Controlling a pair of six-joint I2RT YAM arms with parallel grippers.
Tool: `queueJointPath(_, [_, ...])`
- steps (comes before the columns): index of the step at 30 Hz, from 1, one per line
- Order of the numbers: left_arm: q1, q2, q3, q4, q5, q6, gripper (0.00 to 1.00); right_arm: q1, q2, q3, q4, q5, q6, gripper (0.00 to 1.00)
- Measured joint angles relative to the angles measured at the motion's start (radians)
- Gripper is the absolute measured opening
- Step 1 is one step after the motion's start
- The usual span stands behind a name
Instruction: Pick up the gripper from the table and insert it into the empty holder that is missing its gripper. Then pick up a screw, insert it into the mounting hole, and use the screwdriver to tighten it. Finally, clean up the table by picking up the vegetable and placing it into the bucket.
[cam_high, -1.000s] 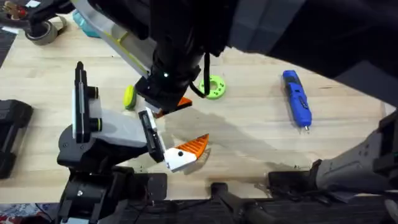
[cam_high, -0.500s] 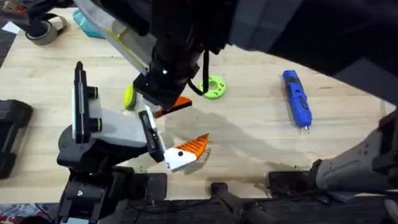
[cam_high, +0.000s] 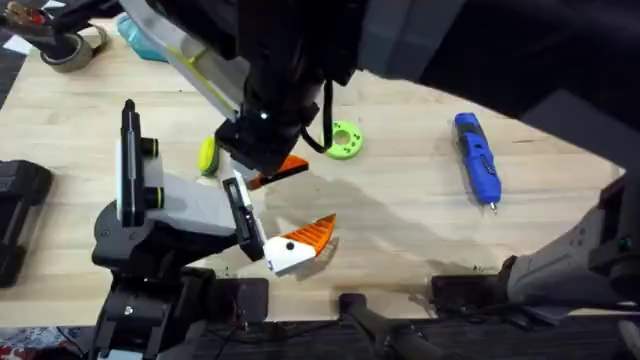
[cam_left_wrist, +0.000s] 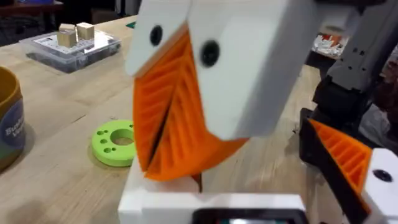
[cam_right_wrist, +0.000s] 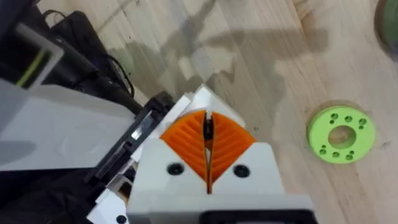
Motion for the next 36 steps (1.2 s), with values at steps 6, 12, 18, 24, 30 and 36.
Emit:
queueJointPath(6, [0.0,0.006,0.0,-0.001,0.009,-0.012,0.985,-0.004,0.018,0.009,-0.009,-0.017,-0.023,0.006])
queueJointPath(12, [-0.006,0.006,0.0,-0.006,0.036,-0.01,0.985,-0.003,0.023,0.027,-0.065,-0.018,-0.045,0.006])
queueJointPath(18, [-0.006,0.006,0.0,-0.006,0.04,-0.007,0.985,-0.003,0.023,0.029,-0.07,-0.019,-0.057,0.006])
queueJointPath(24, [-0.006,0.006,0.0,-0.006,0.043,-0.007,0.985,-0.003,0.023,0.029,-0.07,-0.02,-0.06,0.006])
queueJointPath(30, [-0.005,0.006,0.0,-0.005,0.033,-0.007,0.985,-0.003,0.023,0.046,-0.102,-0.019,-0.063,0.505])
queueJointPath(36, [0.001,0.005,0.0,0.006,0.016,0.01,0.985,-0.016,0.027,0.111,-0.152,0.001,-0.066,0.996])
